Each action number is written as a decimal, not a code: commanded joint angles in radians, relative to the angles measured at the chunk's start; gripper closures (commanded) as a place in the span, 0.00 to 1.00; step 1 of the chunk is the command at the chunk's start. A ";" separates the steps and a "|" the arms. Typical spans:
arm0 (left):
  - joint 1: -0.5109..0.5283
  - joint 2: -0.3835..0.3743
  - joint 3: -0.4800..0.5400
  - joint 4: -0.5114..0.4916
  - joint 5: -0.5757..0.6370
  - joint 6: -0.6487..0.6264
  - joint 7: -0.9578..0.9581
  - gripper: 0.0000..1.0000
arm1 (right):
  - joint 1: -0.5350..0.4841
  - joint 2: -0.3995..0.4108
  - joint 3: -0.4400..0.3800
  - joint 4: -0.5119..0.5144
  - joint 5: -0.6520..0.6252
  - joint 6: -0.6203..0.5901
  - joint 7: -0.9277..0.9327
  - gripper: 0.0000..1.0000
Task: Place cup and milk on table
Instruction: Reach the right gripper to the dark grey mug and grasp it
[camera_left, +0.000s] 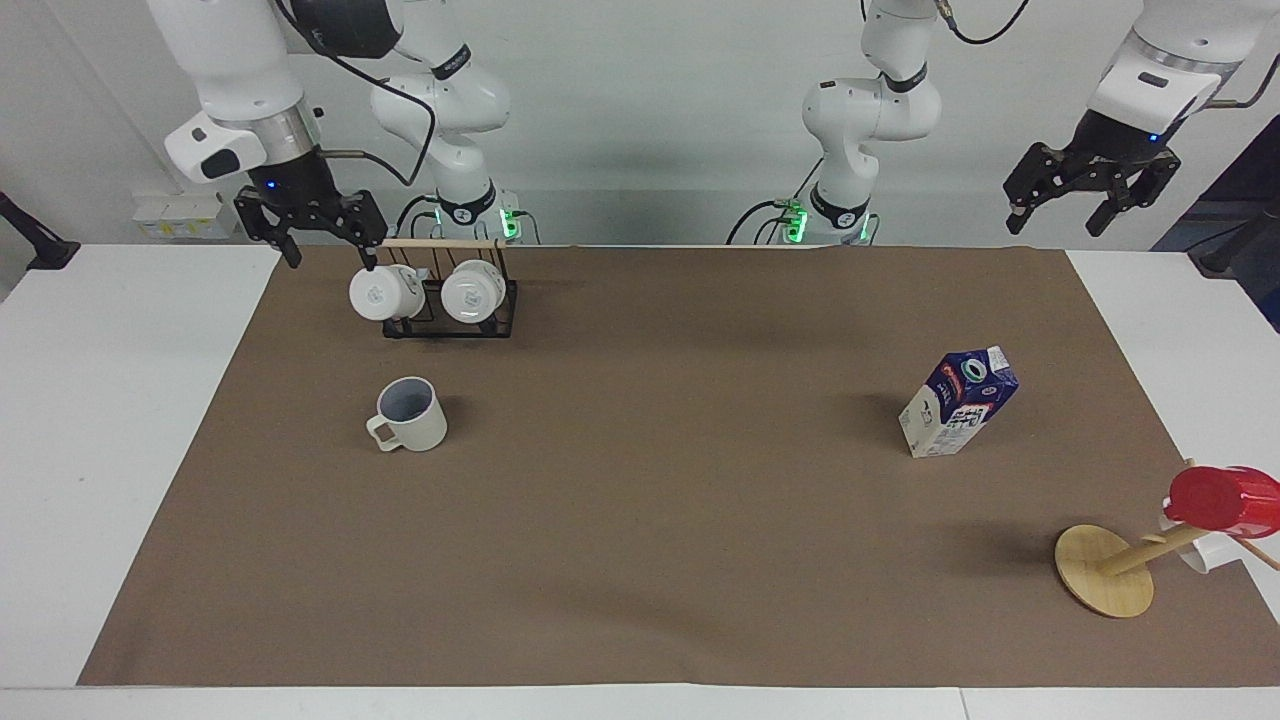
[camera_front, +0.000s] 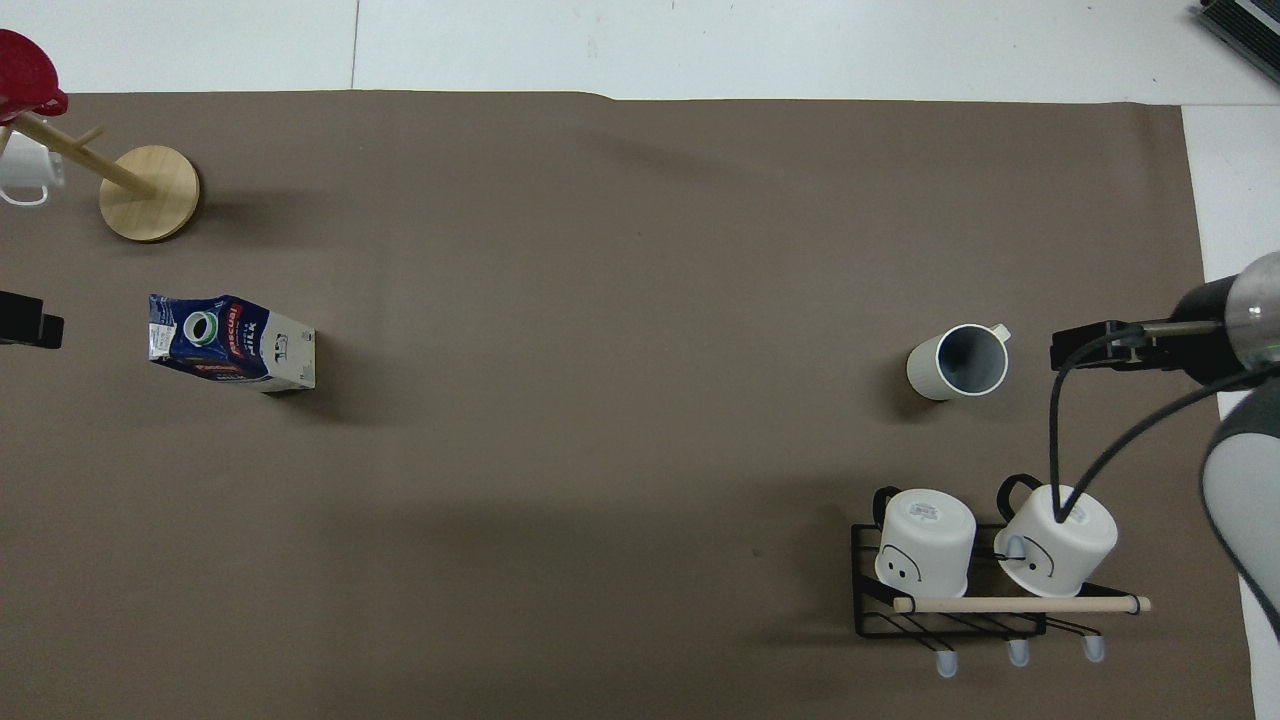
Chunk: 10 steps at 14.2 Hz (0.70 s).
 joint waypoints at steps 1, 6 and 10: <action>0.010 -0.023 -0.006 -0.025 0.001 -0.003 -0.004 0.00 | 0.016 0.026 0.003 -0.048 -0.002 0.062 -0.003 0.00; 0.010 -0.023 -0.006 -0.025 0.001 -0.003 -0.005 0.00 | 0.021 0.050 0.003 -0.179 -0.002 0.217 0.018 0.00; 0.010 -0.023 -0.006 -0.025 0.001 -0.003 -0.005 0.00 | 0.051 0.099 0.003 -0.194 -0.002 0.291 0.040 0.00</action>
